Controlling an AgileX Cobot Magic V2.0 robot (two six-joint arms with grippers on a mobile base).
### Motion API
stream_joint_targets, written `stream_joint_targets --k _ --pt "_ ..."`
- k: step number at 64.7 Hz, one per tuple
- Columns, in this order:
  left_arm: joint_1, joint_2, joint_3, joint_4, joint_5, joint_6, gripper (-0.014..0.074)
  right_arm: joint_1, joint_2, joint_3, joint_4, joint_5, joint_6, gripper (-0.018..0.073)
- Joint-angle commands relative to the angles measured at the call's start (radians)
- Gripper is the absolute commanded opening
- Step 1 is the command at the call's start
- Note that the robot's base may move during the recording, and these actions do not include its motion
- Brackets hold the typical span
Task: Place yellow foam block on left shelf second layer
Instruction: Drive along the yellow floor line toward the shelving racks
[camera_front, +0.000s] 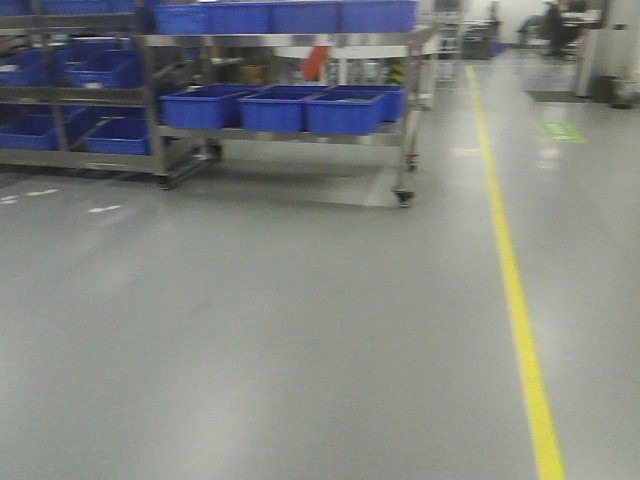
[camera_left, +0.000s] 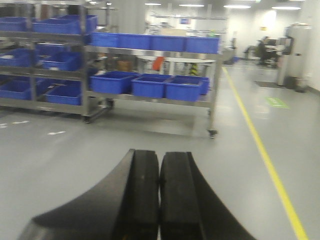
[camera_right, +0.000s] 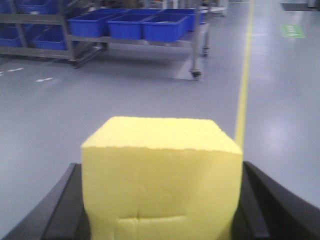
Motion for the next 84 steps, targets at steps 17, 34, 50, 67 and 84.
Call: stream_joint_targets --k 17,34,50,67,84 --pt "0.002 -0.016 0.026 -0.004 -0.088 -0.005 0.0136 -0.008 0.002 -0.033 -0.009 -0.090 -0.005 0.0392" --pt "0.002 -0.016 0.026 -0.004 -0.088 -0.005 0.0136 -0.008 0.002 -0.033 -0.009 -0.090 -0.005 0.0392" --pt "0.002 -0.016 0.026 -0.004 -0.088 -0.005 0.0136 -0.008 0.002 -0.033 -0.009 -0.090 -0.005 0.0392" --pt "0.002 -0.016 0.026 -0.004 -0.088 -0.005 0.0136 -0.008 0.002 -0.033 -0.009 -0.090 -0.005 0.0392" --pt "0.002 -0.016 0.026 -0.004 -0.088 -0.005 0.0136 -0.008 0.002 -0.033 -0.009 -0.090 -0.005 0.0392"
